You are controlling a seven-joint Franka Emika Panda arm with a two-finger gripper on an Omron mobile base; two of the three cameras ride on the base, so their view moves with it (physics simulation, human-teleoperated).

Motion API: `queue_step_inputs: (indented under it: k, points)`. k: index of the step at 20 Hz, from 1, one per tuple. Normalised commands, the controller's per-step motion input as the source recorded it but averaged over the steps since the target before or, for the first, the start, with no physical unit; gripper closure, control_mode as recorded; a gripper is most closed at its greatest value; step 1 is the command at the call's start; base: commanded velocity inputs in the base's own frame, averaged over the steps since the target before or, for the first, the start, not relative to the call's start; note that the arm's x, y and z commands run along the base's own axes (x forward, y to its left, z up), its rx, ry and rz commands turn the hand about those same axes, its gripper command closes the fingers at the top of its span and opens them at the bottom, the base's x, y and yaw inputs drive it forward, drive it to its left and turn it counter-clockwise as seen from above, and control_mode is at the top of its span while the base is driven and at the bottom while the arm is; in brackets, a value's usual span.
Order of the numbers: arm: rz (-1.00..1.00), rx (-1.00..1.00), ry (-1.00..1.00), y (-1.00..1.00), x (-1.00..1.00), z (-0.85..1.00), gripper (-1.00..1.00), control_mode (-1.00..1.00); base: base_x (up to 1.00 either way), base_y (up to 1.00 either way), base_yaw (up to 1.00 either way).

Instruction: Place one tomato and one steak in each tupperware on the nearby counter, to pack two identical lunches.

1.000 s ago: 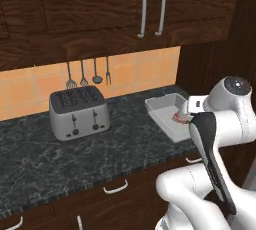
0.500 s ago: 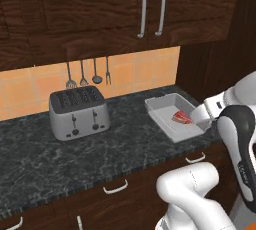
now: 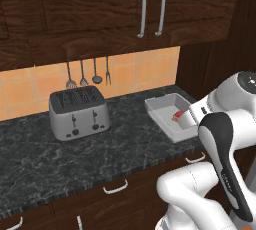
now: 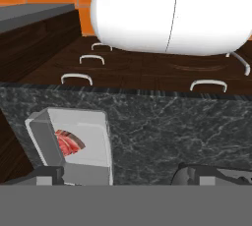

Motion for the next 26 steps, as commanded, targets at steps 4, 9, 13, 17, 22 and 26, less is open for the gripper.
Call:
queue_step_inputs:
  k: [4,9,13,17,22,26]
  points:
    - [-0.01,0.00,-0.02,0.05,0.02,-0.02,-1.00,-1.00,0.00,0.00,0.00]
    - [-0.02,0.00,-0.02,-0.03,-0.14,-0.10,-1.00,1.00,-0.40,-0.28,-0.08]
    - [0.00,0.00,0.00,0.00,0.00,0.00,-1.00,1.00,-0.46,-1.00,-0.25]
    - [0.00,0.00,0.00,0.00,0.00,0.00,-1.00,1.00,0.01,-1.00,-0.16]
    - [0.00,0.00,0.00,0.00,0.00,0.00,-1.00,1.00,0.11,-1.00,-0.09]
    - [0.00,0.00,0.00,0.00,0.00,0.00,-1.00,1.00,0.16,-1.00,0.00]
